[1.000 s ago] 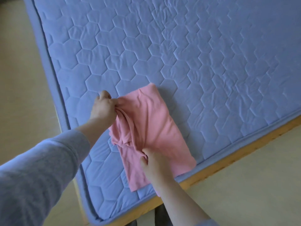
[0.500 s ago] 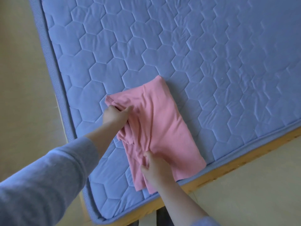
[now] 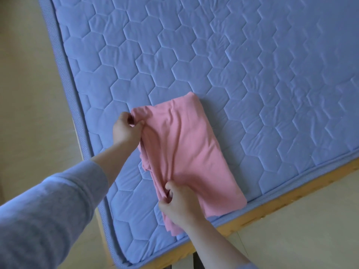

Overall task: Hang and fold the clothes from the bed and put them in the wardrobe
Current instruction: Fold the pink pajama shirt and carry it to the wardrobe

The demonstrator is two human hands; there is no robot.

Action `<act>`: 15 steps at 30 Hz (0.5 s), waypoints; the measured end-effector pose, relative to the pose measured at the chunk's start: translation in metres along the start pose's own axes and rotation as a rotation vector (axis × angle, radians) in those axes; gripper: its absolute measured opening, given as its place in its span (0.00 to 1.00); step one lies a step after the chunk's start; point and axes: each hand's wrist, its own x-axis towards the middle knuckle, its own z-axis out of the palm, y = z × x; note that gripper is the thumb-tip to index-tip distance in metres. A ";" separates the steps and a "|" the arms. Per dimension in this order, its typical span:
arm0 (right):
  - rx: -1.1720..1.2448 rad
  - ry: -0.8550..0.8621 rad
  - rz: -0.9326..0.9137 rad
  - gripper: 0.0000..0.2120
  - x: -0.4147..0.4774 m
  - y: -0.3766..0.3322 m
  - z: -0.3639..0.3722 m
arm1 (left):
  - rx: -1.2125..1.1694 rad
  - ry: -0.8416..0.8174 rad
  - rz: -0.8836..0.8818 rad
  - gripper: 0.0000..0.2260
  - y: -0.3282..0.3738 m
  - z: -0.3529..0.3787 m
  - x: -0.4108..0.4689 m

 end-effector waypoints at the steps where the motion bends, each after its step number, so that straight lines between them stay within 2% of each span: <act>1: 0.025 0.012 -0.013 0.07 -0.001 -0.002 0.001 | 0.010 -0.001 -0.024 0.08 0.000 -0.001 0.004; 4: -0.074 -0.005 -0.015 0.04 0.004 0.000 0.006 | 0.039 -0.045 -0.177 0.10 -0.002 0.002 0.009; 6: -0.119 -0.048 0.021 0.06 0.011 0.004 0.010 | -0.026 -0.069 -0.290 0.17 -0.005 0.006 0.007; 10: -0.116 -0.052 0.053 0.16 0.016 0.005 0.017 | -0.001 -0.068 -0.292 0.24 -0.010 0.013 -0.003; 15: -0.210 -0.097 0.068 0.14 0.010 0.010 0.020 | 0.141 -0.115 -0.420 0.33 -0.026 0.009 -0.021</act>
